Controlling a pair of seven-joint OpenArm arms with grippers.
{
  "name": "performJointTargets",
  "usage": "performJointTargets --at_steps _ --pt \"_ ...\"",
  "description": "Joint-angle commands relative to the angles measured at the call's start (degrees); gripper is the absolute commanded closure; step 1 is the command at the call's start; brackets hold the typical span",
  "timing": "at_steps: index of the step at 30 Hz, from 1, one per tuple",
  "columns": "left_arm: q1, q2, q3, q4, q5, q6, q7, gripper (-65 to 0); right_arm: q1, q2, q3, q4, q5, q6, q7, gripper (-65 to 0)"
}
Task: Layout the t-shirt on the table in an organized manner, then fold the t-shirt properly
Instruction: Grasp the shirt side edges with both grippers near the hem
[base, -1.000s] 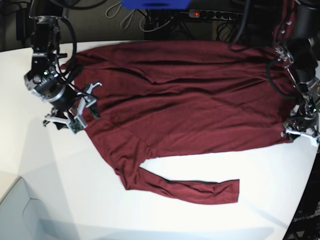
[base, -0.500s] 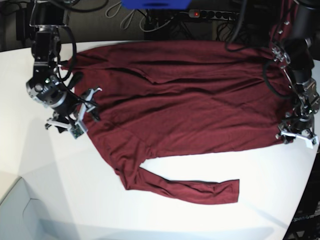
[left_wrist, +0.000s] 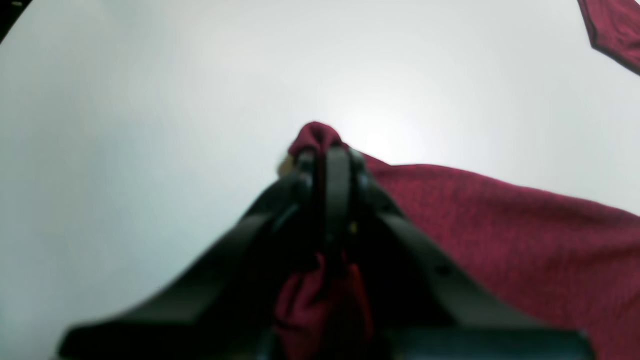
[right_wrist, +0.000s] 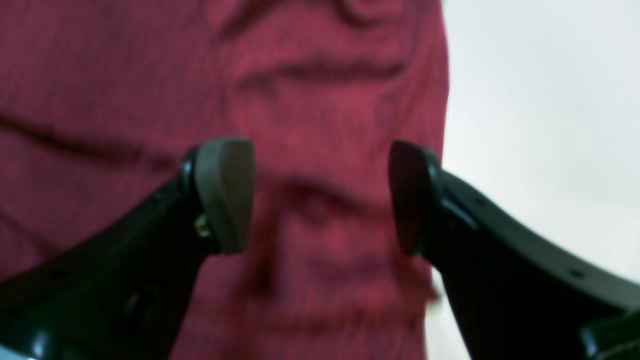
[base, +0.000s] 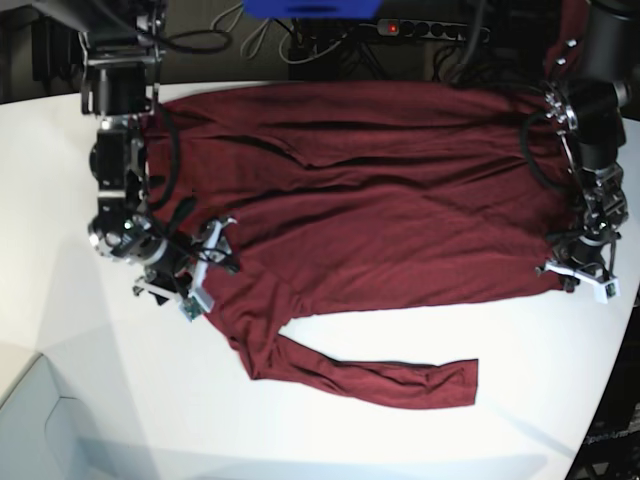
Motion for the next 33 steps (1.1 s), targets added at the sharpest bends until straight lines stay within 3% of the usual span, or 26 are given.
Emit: performJointTargets --at_steps 1,6,9,13,19,33 --pt "-1.77 -0.31 0.16 0.23 0.73 -0.28 2.29 -0.5 3.35 -0.34 0.17 -1.59 0.75 -0.12 1.19 -42.2" --pt "-2.30 -0.49 0.16 0.23 0.73 -0.28 2.29 -0.1 11.61 -1.05 0.26 -13.89 0.75 -0.12 2.24 -42.2" --pt "-2.47 -0.49 0.16 0.32 0.73 -0.28 2.29 -0.1 13.46 -1.13 0.00 -19.26 0.75 -0.12 7.52 -42.2" --pt "-2.91 -0.58 0.16 0.32 0.73 -0.37 2.29 -0.1 14.08 -1.05 -0.18 -24.79 0.75 -4.12 14.82 -42.2" --pt "-2.91 -0.66 0.16 0.32 0.73 -0.37 2.29 -0.1 15.66 -0.78 0.17 -33.15 0.75 -4.56 22.46 -42.2" --pt "-2.91 -0.66 0.16 0.32 0.73 -0.37 2.29 -0.1 12.84 1.59 0.26 -22.51 0.75 -4.56 22.82 -42.2"
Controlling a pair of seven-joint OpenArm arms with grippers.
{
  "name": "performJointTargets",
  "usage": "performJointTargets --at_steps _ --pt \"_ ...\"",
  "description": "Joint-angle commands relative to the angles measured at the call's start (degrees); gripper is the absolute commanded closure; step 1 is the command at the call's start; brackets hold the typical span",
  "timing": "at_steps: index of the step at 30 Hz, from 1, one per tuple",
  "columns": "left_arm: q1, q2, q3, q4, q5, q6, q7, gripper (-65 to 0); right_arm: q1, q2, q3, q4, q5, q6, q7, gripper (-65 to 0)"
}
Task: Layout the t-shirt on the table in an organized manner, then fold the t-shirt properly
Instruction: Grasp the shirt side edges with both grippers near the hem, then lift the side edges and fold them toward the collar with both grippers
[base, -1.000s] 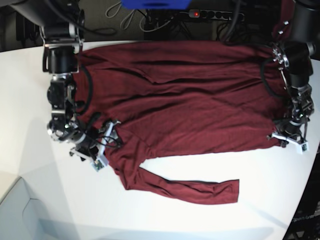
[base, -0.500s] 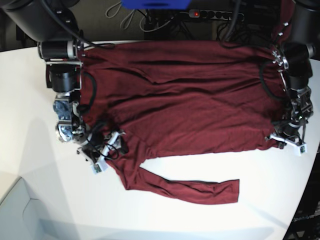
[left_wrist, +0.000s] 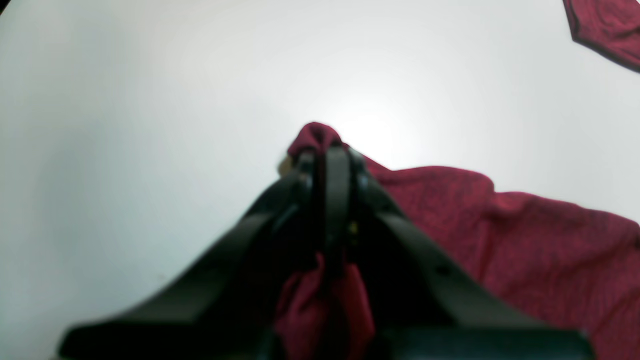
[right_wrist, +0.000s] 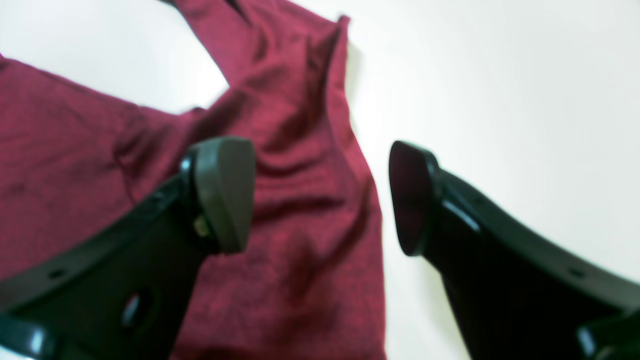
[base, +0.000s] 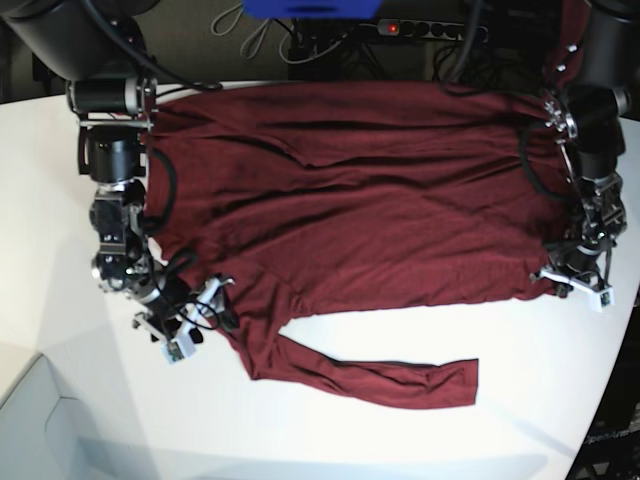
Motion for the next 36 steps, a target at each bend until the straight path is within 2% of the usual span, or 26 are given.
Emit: performJointTargets --at_steps 1,3,6,16,19,26,33,36 --pt "-1.23 -0.95 0.05 0.60 0.03 0.02 -0.03 -0.1 1.28 0.24 0.22 0.70 0.75 -0.23 1.38 -42.2" --pt "-1.23 -0.95 0.05 0.60 0.03 0.02 -0.03 -0.1 1.28 0.24 0.22 0.00 0.75 -2.25 1.46 -42.2" --pt "-1.23 -0.95 0.05 0.60 0.03 0.02 -0.03 -0.1 1.72 0.24 0.22 -4.04 0.75 -7.88 1.55 -42.2" --pt "-1.23 -0.95 0.05 0.60 0.03 0.02 -0.03 -0.1 3.22 0.06 -0.22 -13.80 0.75 -8.67 7.62 -40.6" --pt "-1.32 -0.95 0.05 0.60 0.03 0.02 -0.20 -0.1 3.30 -0.11 -0.22 -14.77 0.75 -8.67 7.62 -33.1" --pt "-4.39 -0.77 0.05 0.60 0.03 -0.15 -0.29 -0.1 3.30 0.06 0.04 -14.77 0.75 -8.67 9.46 0.0" --pt "-8.09 -0.42 0.32 0.34 0.03 -0.24 -0.29 -0.1 4.10 2.70 0.31 -14.68 0.93 -8.76 9.46 0.0" --pt "-8.70 0.55 0.32 0.51 0.03 -0.24 -0.29 -0.1 4.10 4.02 3.82 -14.68 1.02 -8.76 9.46 0.0"
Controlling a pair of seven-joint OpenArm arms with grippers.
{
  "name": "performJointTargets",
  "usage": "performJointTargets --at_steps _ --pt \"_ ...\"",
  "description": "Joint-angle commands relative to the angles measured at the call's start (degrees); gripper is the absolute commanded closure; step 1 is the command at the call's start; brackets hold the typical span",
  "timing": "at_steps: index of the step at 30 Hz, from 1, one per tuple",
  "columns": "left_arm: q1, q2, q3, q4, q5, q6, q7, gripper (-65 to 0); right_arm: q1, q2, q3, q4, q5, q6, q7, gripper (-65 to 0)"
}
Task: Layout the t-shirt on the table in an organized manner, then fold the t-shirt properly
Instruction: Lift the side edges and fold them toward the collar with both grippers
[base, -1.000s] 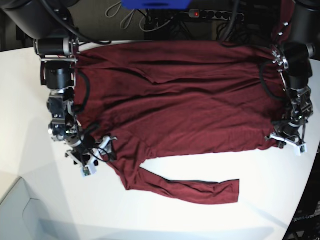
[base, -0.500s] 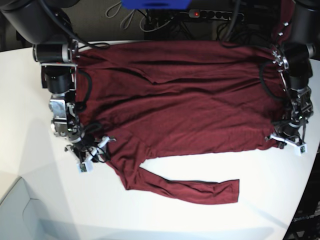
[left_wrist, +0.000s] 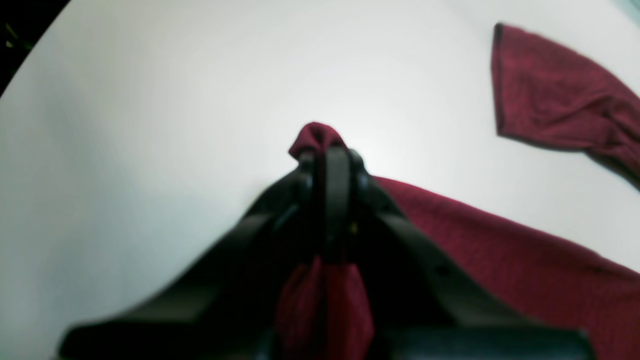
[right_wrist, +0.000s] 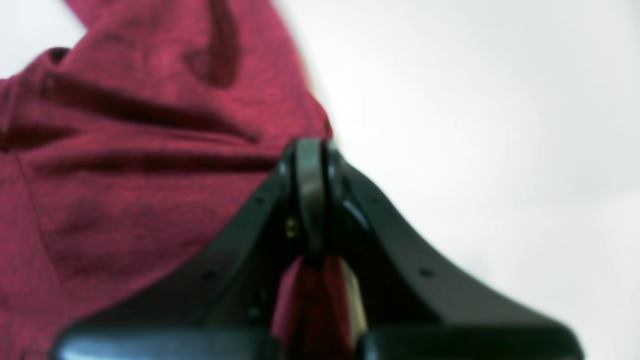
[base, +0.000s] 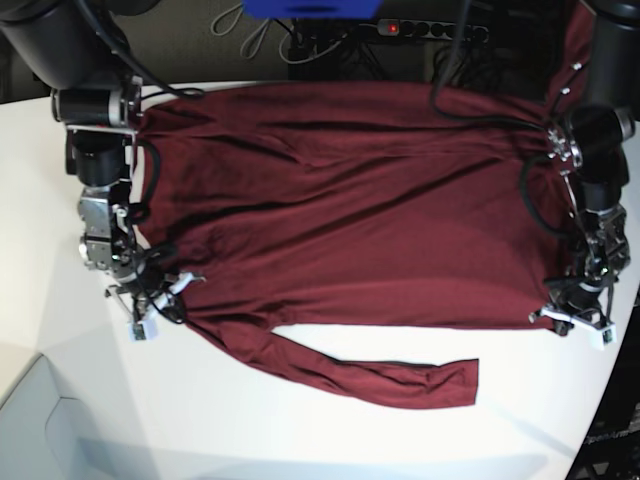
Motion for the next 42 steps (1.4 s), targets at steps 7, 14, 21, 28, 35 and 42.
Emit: performJointTargets --at_steps 7,14,21,28,35,42 --pt "-2.54 0.07 -0.01 1.04 -0.45 -0.37 -1.60 -0.1 1.23 2.12 8.35 0.82 0.19 -0.15 0.94 0.0" --pt "-3.33 0.16 -0.27 1.04 -0.53 -0.46 -1.43 -0.1 0.00 2.30 8.61 1.61 0.19 -0.06 0.85 0.0" --pt "-3.33 1.65 -0.36 1.39 -0.53 -0.46 -1.43 -0.1 -8.09 -0.25 8.44 18.49 0.19 0.03 0.59 0.0" --pt "-2.10 3.41 -0.36 7.63 -0.53 -0.46 -1.25 -0.1 -14.15 -1.83 8.44 30.27 0.19 0.38 0.50 0.0" --pt "1.15 3.85 -0.36 14.66 -2.91 -0.55 3.67 -0.1 -18.55 -2.80 8.79 40.99 0.19 6.80 -3.11 0.0" --pt "6.51 3.23 -0.27 22.93 -12.05 -0.55 8.42 -0.1 -25.94 -2.89 8.79 52.86 0.27 8.21 -4.16 0.0"
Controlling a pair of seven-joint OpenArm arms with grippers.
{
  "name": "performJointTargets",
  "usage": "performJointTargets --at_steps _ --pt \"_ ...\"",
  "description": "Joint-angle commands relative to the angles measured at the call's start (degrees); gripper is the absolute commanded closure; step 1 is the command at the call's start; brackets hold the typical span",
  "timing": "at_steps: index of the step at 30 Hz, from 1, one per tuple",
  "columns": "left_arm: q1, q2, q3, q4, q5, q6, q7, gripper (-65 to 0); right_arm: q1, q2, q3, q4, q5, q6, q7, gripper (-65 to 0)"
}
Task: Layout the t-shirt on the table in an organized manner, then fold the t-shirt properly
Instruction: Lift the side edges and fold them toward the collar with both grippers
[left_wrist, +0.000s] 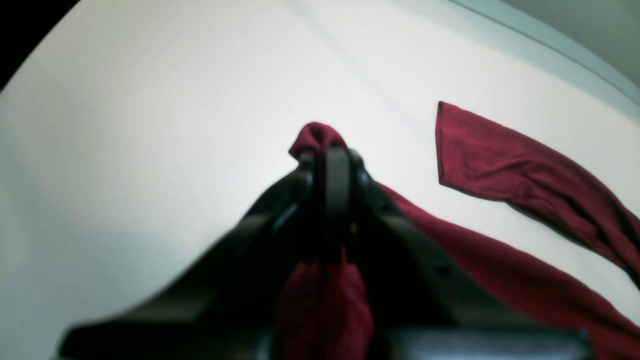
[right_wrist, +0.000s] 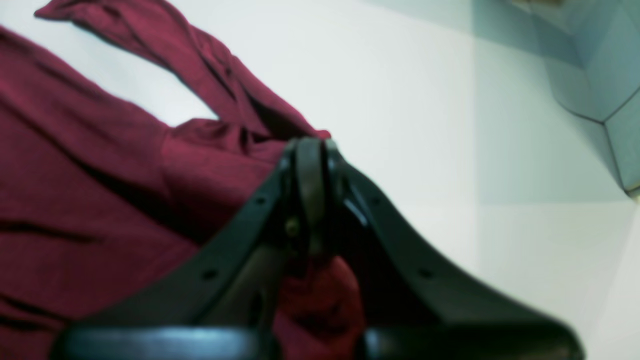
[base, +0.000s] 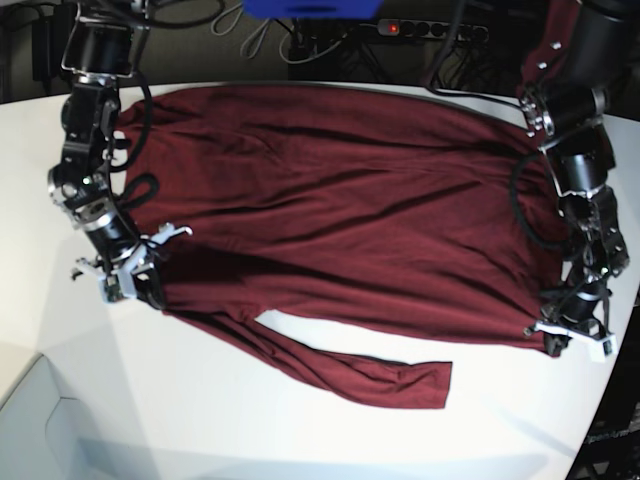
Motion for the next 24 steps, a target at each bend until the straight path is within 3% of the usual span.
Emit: performJointTargets --at_steps 1,6,13,19,24 --pt "-0.52 -0.90 -0.16 2.23 -1.61 -0.35 -0.65 -0.1 0.20 0.59 0.20 2.27 1.19 0.95 1.63 0.0" --pt "4.93 -0.90 -0.16 10.59 -6.18 -0.35 2.08 -0.1 -4.63 -0.12 3.71 6.75 1.19 4.86 1.81 0.0" --pt "9.42 -1.95 -0.34 17.36 -10.40 -0.35 4.19 -0.1 -7.18 -1.61 11.36 8.60 1.19 4.86 1.46 0.0" --pt "13.20 -3.71 -0.34 21.22 -16.47 -0.35 5.77 -0.1 -12.90 -1.61 11.19 10.97 1.19 4.86 1.90 0.0" --pt "17.24 -4.06 -1.13 23.77 -18.57 -0.35 5.77 -0.1 -15.80 -3.72 11.45 11.41 1.19 4.86 1.98 0.0"
